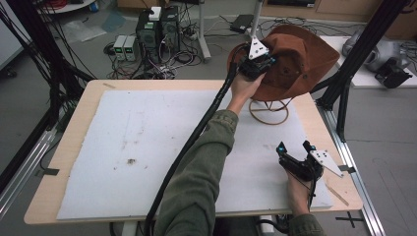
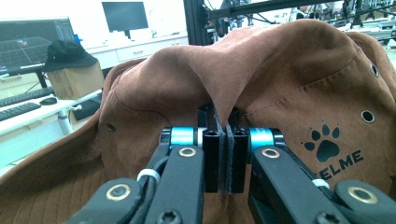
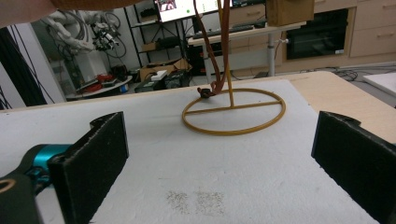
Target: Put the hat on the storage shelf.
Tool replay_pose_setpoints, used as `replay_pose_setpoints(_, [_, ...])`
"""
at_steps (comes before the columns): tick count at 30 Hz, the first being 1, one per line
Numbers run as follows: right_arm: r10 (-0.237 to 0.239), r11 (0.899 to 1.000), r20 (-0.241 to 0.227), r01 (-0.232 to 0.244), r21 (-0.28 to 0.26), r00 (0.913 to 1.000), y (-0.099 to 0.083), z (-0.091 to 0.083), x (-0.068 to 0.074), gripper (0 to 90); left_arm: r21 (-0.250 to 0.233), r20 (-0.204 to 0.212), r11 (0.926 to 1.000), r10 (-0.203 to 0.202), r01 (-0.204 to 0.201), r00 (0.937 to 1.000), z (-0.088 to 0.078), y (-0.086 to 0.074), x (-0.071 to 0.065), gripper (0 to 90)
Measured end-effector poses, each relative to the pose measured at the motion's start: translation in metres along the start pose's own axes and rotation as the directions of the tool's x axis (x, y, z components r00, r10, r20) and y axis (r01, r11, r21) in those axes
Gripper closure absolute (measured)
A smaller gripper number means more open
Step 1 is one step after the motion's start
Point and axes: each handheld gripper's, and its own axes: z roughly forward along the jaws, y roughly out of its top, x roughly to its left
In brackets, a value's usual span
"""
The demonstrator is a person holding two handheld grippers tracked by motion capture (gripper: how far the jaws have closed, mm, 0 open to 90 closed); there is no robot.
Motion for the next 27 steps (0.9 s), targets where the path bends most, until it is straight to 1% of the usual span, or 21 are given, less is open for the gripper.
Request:
replay_pose_setpoints(5, [0.003, 1.0, 0.004, -0.003, 0.0, 1.0, 0.0002, -0.0015, -0.0003, 3.0, 0.016, -0.004, 0.9999, 0.005, -0.005, 1.0, -0.0001, -0.0015, -0.0002, 85.1])
replay_pose_setpoints(7, [-0.003, 1.0, 0.007, 0.003, -0.002, 1.0, 0.0001, -0.0013, -0.001, 3.0, 0.023, -0.003, 0.9995, 0.023, -0.023, 0.9997, -0.0003, -0.001, -0.0013, 84.9])
replay_pose_setpoints(8, [0.008, 1.0, 0.007, -0.009, 0.004, 0.9999, 0.0001, -0.0014, -0.0002, 3.0, 0.024, 0.0, 0.9993, 0.03, -0.03, 0.9996, 0.0, -0.0009, -0.0023, 85.0])
replay_pose_setpoints(10, [0.007, 1.0, 0.008, -0.007, 0.004, 0.9999, 0.0, -0.0013, -0.0002, 3.0, 0.029, 0.002, 0.9988, 0.04, -0.04, 0.9992, 0.0002, -0.0008, -0.0033, 85.1])
replay_pose_setpoints(11, [0.009, 1.0, 0.008, -0.009, 0.006, 0.9999, -0.0001, -0.0012, 0.0001, 3.0, 0.026, 0.004, 0.999, 0.037, -0.037, 0.9993, 0.0005, -0.0008, -0.0037, 85.1])
replay_pose_setpoints(17, [0.005, 1.0, 0.006, -0.005, 0.005, 1.0, 0.0, -0.0007, -0.0002, 3.0, 0.039, 0.002, 0.9972, 0.064, -0.064, 0.998, 0.0011, 0.0008, -0.0032, 85.6])
replay_pose_setpoints(19, [0.012, 1.0, 0.006, -0.012, 0.007, 0.9999, -0.0001, -0.0004, -0.0001, 3.0, 0.045, -0.001, 0.9958, 0.079, -0.079, 0.9968, 0.0015, 0.002, -0.0036, 85.8])
replay_pose_setpoints(21, [0.004, 1.0, 0.009, -0.004, 0.005, 0.9999, -0.0003, 0.0003, -0.0005, 3.0, 0.04, 0.0, 0.996, 0.08, -0.08, 0.9968, 0.0013, 0.0023, -0.0043, 84.9])
replay_pose_setpoints(23, [0.003, 1.0, 0.009, -0.003, 0.003, 1.0, -0.0003, 0.0007, -0.0003, 3.0, 0.028, -0.002, 0.9977, 0.063, -0.063, 0.998, 0.0007, 0.0035, -0.0041, 78.0])
replay_pose_setpoints(25, [0.0, 1.0, 0.006, 0.0, 0.0, 1.0, -0.0004, 0.0011, -0.0003, 3.0, 0.024, -0.003, 0.9981, 0.058, -0.057, 0.9983, -0.0006, 0.0045, -0.0029, 72.0])
replay_pose_setpoints(26, [0.0, 1.0, 0.005, 0.0, 0.003, 1.0, -0.0004, 0.001, -0.0005, 3.0, 0.022, -0.004, 0.9982, 0.055, -0.055, 0.9985, -0.0006, 0.0042, -0.002, 64.0])
replay_pose_setpoints(27, [0.0, 1.0, 0.005, 0.0, 0.003, 1.0, -0.0004, 0.001, -0.0005, 3.0, 0.026, -0.006, 0.9984, 0.05, -0.05, 0.9987, -0.0008, 0.0039, -0.0011, 64.0])
